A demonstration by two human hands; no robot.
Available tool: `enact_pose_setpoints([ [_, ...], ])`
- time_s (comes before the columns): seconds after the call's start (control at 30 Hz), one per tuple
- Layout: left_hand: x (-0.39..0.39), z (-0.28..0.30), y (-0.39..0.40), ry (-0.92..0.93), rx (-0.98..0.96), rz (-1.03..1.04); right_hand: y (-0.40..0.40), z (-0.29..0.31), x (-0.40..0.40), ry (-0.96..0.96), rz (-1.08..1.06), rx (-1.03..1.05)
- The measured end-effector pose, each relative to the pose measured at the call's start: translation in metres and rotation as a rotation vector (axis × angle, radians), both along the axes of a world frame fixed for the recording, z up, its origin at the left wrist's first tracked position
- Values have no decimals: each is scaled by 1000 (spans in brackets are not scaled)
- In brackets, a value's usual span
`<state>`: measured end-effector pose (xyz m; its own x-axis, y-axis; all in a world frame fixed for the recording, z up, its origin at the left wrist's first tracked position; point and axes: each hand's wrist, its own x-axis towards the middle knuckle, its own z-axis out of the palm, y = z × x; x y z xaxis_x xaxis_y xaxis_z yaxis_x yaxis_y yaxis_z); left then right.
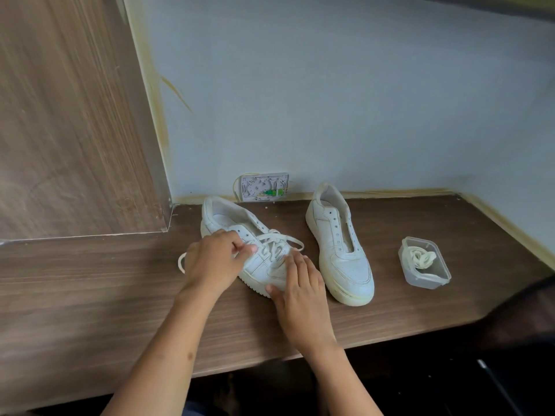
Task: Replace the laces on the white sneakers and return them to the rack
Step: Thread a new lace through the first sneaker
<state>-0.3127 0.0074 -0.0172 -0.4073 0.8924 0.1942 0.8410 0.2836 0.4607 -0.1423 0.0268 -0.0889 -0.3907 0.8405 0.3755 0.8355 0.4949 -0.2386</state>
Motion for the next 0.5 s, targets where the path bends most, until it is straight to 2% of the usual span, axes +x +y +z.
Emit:
enact_pose_setpoints([
  [0.1, 1, 4, 2, 60, -10, 6, -1, -3, -1, -61, -16, 20],
  [0.2, -15, 5, -1, 64, -84, 138, 0, 1, 0, -79, -3, 27],
  [0.37, -52, -5, -11, -76, -412, 384, 10, 11, 7, 14, 44, -76],
  [0.43, -56, -9, -15, -111, -490, 375, 13, 16, 8, 33, 87, -129],
  [0.5, -53, -12, -15, -82, -419, 269, 15, 18, 9, 38, 112, -133],
])
